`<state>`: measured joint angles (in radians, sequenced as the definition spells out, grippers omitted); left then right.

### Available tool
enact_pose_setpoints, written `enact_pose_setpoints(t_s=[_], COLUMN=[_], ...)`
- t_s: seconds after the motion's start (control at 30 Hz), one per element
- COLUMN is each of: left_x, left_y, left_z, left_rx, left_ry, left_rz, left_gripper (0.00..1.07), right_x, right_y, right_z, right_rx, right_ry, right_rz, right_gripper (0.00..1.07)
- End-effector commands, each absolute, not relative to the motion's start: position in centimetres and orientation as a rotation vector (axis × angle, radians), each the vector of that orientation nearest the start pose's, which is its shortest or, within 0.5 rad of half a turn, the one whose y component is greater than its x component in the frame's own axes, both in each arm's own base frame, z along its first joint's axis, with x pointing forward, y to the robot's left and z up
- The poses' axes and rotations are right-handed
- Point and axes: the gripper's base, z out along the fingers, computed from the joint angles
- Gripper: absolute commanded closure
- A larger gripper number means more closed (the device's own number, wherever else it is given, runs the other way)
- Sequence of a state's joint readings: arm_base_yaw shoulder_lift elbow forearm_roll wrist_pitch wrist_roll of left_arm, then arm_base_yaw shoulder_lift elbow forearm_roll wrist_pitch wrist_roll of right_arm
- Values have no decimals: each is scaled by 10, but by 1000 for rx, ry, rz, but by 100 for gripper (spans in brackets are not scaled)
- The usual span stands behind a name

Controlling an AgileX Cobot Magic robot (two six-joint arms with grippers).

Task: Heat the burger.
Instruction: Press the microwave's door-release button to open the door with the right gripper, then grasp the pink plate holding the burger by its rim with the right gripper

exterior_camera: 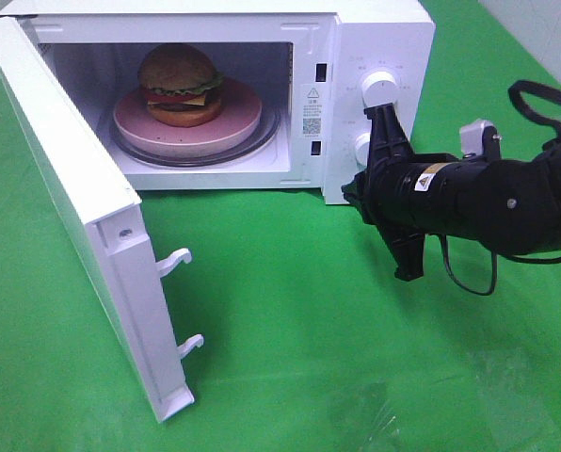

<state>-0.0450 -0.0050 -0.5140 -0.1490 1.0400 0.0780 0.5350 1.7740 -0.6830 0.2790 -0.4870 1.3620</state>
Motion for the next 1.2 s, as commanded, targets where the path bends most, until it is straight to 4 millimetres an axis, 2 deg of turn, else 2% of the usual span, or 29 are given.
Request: enact_pose_setpoints(t_s=[0.03,0.1,0.13,0.17,0.2,0.23,0.33,0.4,0.67,0.7,0.73,0.77,0.8,0.83,0.87,0.9,0.93,0.97,1.0,1.03,1.07,1.1,1.13,1.17,1.2], left_x=[-10,-10,-10,-10,-10,-10,-10,-10,-10,-10,-10,-10,-10,-10,-10,-10,-10,-10,-10,-10,-10,-10,-10,-10,-10], left_y=[-11,-11,-11,-11,-11,-11,-11,-11,-11,-11,-11,-11,-11,-11,-11,-11,-11,-11,-11,-11,-11,-11,-11,-11,-11], left_z=[283,283,283,283,283,283,283,283,283,283,283,283,283,283,283,283,283,283,283,283,283,283,283,283,283], left_rx=[124,124,124,124,124,124,124,124,124,124,124,124,124,124,124,124,124,124,124,124,124,124,124,124,124], left_ry=[1975,1975,1975,1975,1975,1975,1975,1975,1975,1975,1975,1975,1975,1975,1975,1975,1975,1975,1975,1975,1975,1975,1975,1975,1975], left_rz=[-158,-158,-158,-158,-158,-158,-158,-158,-158,-158,-158,-158,-158,-158,-158,-158,-158,-158,-158,-158,-158,-158,-158,-158,-158], left_gripper=[6,6,6,6,6,6,6,6,6,6,6,6,6,6,6,6,6,6,6,6,6,6,6,6,6], right_x=[280,273,273,269,269,264,261,253,245,243,243,243,243,242,242,242,240,240,238,238,237,237,237,237,237], right_y=[156,154,154,153,153,152,152,149,150,150,150,151,151,152,152,152,152,152,153,153,153,153,154,154,154], right_z=[155,163,163,165,165,168,169,173,172,172,172,174,174,175,175,176,176,176,178,178,180,180,182,182,183], right_rx=[1121,910,910,769,769,626,547,293,26,-51,-51,-134,-134,-246,-246,-317,-464,-464,-649,-649,-817,-817,-982,-982,-1069], right_ry=[2049,2173,2173,2250,2250,2316,2348,2441,2594,2632,2632,2647,2647,2656,2656,2663,2675,2675,2665,2665,2646,2646,2604,2604,2572], right_rz=[1019,902,902,824,824,753,716,604,488,461,461,440,440,413,413,395,363,363,327,327,303,303,279,279,264], right_gripper=[104,104,104,103,103,103,102,101,99,99,99,99,99,98,98,98,98,98,97,97,96,96,95,95,95])
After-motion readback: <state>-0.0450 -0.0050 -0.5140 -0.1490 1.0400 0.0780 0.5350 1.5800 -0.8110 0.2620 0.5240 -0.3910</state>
